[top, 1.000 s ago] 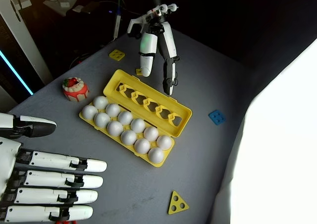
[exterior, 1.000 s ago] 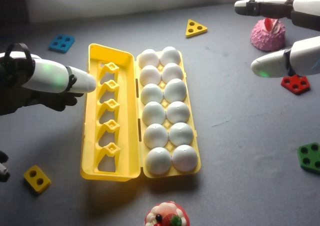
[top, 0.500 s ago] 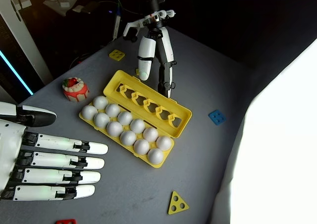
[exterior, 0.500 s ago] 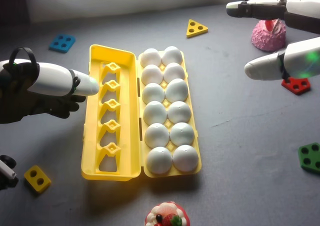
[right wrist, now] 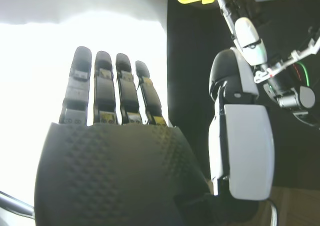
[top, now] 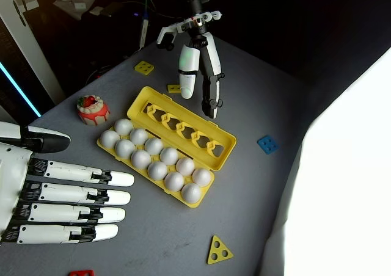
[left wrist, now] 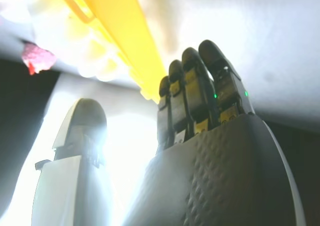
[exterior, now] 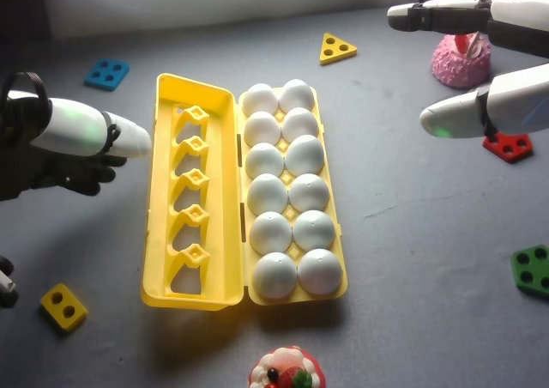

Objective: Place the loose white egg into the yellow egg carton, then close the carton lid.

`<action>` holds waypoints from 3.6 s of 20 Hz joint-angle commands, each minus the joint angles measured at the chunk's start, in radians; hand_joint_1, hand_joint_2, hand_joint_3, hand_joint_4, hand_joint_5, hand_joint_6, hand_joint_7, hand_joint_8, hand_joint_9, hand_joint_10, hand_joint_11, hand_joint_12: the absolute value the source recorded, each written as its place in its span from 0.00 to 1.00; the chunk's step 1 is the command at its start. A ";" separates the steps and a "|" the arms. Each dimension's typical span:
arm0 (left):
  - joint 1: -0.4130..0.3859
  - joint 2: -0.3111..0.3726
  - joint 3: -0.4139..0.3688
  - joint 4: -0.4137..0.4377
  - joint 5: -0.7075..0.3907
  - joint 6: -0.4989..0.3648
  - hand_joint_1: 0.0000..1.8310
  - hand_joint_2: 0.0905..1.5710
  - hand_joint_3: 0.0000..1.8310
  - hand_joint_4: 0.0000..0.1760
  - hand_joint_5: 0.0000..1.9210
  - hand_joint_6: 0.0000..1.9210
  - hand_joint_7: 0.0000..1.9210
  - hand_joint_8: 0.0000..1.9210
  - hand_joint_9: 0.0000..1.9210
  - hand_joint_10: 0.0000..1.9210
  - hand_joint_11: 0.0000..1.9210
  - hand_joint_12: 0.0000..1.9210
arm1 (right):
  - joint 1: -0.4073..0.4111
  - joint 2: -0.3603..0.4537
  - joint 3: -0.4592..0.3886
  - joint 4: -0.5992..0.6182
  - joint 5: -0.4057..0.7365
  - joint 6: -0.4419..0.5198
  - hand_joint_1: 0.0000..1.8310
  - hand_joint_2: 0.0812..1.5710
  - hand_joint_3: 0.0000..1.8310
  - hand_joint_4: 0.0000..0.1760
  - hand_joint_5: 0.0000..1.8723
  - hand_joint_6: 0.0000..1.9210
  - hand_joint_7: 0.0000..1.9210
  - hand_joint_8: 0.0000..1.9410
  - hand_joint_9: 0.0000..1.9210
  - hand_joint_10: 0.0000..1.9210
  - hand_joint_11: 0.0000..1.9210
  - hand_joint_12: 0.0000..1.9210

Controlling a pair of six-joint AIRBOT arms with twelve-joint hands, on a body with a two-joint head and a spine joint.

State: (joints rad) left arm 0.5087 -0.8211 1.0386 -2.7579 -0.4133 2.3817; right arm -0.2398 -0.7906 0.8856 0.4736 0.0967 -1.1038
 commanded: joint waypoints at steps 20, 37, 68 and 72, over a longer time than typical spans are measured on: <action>-0.029 -0.034 -0.034 -0.149 -0.015 -0.020 0.34 0.78 0.00 0.00 0.14 0.00 0.16 0.00 0.16 0.00 0.00 0.45 | 0.018 0.007 -0.003 -0.001 0.101 0.000 0.31 0.70 0.00 0.00 0.06 0.00 0.08 0.00 0.04 0.05 0.00 0.18; -0.195 -0.067 -0.019 -0.101 -0.019 -0.011 0.34 0.78 0.00 0.00 0.14 0.00 0.16 0.00 0.17 0.01 0.00 0.43 | 0.020 0.007 -0.003 -0.001 0.104 0.000 0.28 0.72 0.00 0.00 0.05 0.01 0.06 0.00 0.03 0.04 0.01 0.02; -0.091 -0.168 0.092 -0.234 -0.094 -0.093 0.35 0.78 0.00 0.00 0.14 0.00 0.16 0.00 0.17 0.00 0.00 0.46 | 0.023 0.007 -0.005 -0.001 0.117 0.000 0.30 0.72 0.00 0.00 0.05 0.00 0.07 0.00 0.03 0.05 0.00 0.00; -0.112 -0.169 0.086 -0.234 -0.086 -0.093 0.35 0.78 0.00 0.00 0.15 0.00 0.17 0.00 0.18 0.00 0.00 0.46 | 0.023 0.007 -0.006 -0.001 0.117 0.000 0.31 0.71 0.00 0.00 0.05 0.00 0.07 0.00 0.04 0.05 0.02 0.01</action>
State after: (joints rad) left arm 0.4088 -0.9825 1.1286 -2.9696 -0.5732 2.2978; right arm -0.2325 -0.7906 0.8818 0.4736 0.1112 -1.1042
